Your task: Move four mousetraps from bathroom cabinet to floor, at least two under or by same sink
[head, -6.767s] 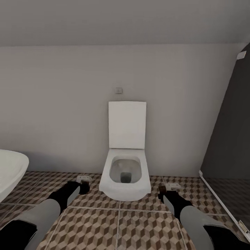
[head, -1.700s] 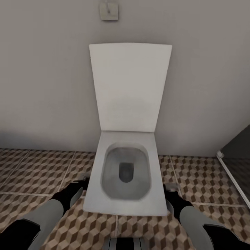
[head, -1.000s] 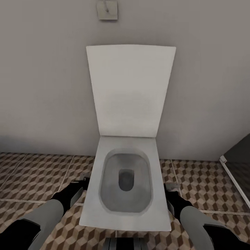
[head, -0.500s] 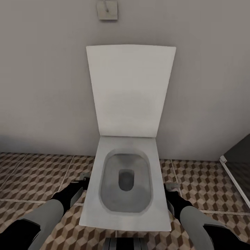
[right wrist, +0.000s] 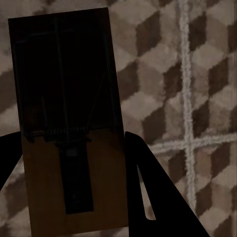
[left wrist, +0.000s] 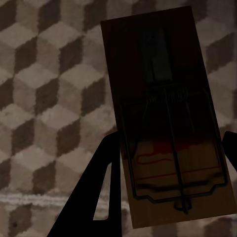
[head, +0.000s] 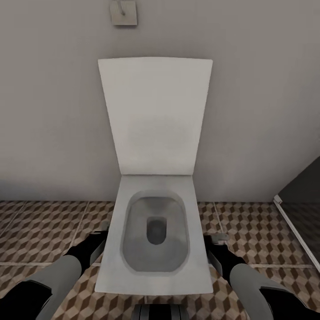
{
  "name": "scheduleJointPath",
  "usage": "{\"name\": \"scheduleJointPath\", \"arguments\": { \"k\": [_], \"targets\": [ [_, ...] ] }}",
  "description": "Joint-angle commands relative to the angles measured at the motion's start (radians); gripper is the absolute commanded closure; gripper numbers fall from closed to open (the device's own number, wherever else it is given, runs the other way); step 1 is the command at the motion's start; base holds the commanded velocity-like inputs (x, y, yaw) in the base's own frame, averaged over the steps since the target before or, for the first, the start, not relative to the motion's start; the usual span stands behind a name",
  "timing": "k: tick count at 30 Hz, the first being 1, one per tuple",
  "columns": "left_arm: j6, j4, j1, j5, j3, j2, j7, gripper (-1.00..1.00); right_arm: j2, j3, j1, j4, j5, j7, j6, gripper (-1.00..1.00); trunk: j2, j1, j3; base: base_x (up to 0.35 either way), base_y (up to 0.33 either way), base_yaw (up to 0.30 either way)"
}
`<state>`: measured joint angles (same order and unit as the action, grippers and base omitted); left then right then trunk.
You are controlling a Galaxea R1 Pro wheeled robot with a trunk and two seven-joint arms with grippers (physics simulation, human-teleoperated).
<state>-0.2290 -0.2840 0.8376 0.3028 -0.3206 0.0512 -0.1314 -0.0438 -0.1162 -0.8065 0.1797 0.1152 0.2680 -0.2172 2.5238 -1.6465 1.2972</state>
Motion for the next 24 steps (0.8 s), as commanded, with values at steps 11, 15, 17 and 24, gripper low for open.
{"name": "scheduleJointPath", "arguments": {
  "k": [11,15,17,24],
  "targets": [
    [-0.007,-0.003,0.0,0.009,-0.009,0.003,-0.011,1.0,0.003,-0.008,0.0,0.009,0.006,0.001,-0.003,1.0,0.0,0.0,0.001,0.0,0.0,-0.006],
    [-0.007,-0.003,0.0,0.01,-0.009,0.004,-0.01,1.0,0.002,-0.008,0.0,0.009,0.005,0.001,-0.003,1.0,0.0,0.0,0.001,0.0,0.0,0.0],
    [-0.007,-0.003,0.0,0.01,-0.009,0.004,-0.01,1.0,0.0,-0.008,0.0,0.009,0.005,0.001,-0.003,1.0,0.0,0.0,0.001,0.0,0.0,0.0],
    [-0.008,-0.003,0.0,0.011,-0.009,0.004,-0.01,1.0,-0.002,-0.008,0.0,0.009,0.005,0.002,-0.004,1.0,0.0,0.0,0.001,0.0,0.0,0.0]
  ]
}}
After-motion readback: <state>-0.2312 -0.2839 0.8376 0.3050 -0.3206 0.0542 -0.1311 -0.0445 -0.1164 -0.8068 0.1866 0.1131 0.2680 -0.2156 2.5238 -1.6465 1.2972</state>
